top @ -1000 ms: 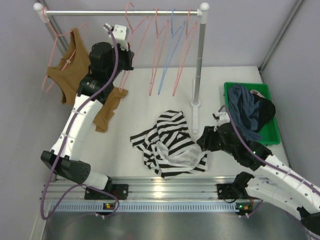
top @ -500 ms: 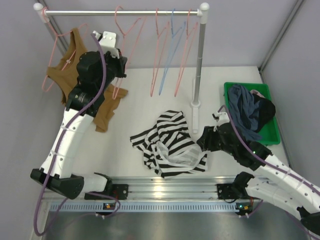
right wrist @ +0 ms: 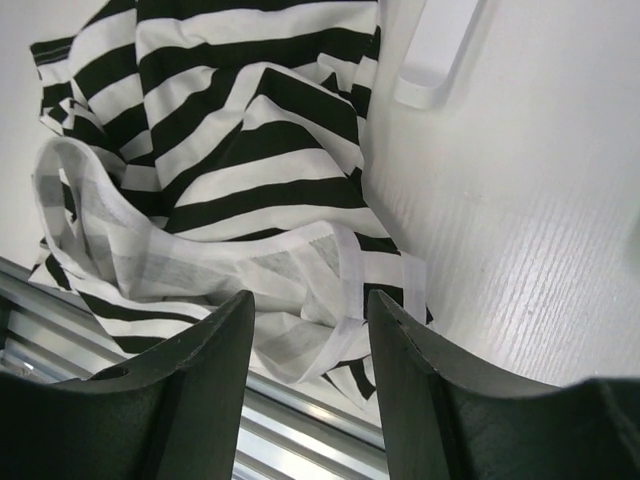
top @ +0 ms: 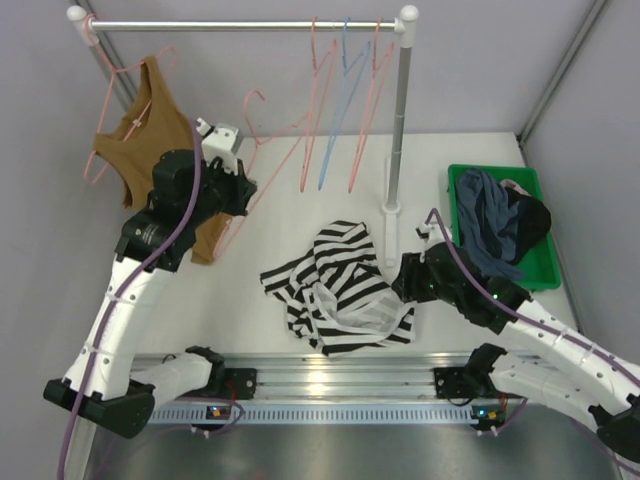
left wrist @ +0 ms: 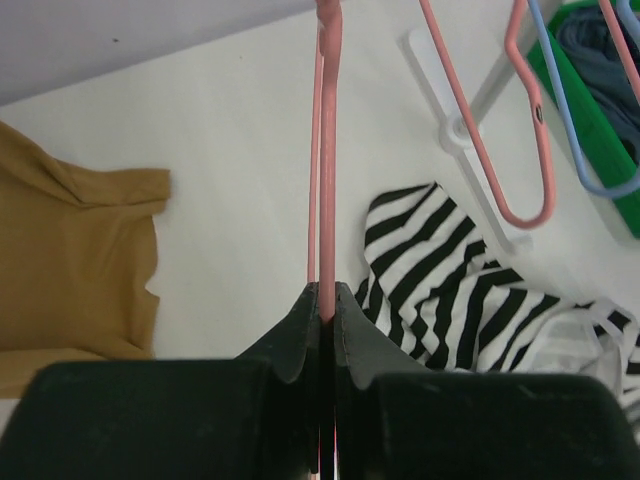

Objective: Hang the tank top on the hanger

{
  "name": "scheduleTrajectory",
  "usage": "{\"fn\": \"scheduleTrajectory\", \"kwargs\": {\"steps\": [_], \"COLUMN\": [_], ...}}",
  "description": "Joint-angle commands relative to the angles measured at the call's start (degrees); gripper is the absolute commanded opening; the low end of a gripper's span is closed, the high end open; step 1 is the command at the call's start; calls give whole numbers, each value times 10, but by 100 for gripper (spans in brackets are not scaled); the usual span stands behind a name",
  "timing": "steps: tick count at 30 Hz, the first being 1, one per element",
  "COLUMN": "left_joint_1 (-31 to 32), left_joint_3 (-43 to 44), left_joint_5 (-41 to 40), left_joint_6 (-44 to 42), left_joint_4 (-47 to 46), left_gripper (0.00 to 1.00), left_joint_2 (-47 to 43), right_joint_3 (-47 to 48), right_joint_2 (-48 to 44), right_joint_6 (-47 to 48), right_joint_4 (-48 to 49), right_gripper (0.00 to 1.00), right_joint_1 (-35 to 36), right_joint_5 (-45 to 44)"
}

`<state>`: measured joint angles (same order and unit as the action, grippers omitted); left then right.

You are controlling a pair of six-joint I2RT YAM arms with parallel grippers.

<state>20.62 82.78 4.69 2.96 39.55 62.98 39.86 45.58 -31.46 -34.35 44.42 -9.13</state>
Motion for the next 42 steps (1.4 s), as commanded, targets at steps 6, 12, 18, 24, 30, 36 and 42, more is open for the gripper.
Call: {"fn": "scheduleTrajectory", "kwargs": {"steps": [6, 12, 18, 24, 30, 36, 42], "left_joint_1": [27, 59, 114, 187, 230, 245, 255], "left_joint_3": [-65, -116, -120, -124, -148, -165, -170], "left_joint_5": [86, 88, 111, 115, 117, 141, 148], "left_joint_6": [-16, 4, 27, 44, 52, 55, 57], "left_joint_4": [92, 118, 151, 192, 201, 189, 184], "left_gripper": [0, 0, 0, 0, 0, 0, 0], "left_joint_2": [-33, -44, -52, -59, -56, -55, -51], "right_joint_3": [26, 22, 20, 13, 8, 7, 17], "right_joint_2": [54, 65, 70, 74, 90, 115, 140], "right_joint_6": [-5, -12, -16, -22, -34, -54, -67], "right_joint_4": [-26, -37, -45, -51, -44, -47, -65], "right_gripper": [47, 45, 37, 34, 32, 32, 34], "right_joint_1": [-8, -8, -8, -6, 8, 40, 70], "right_joint_5": [-8, -9, -10, -10, -17, -44, -77]}}
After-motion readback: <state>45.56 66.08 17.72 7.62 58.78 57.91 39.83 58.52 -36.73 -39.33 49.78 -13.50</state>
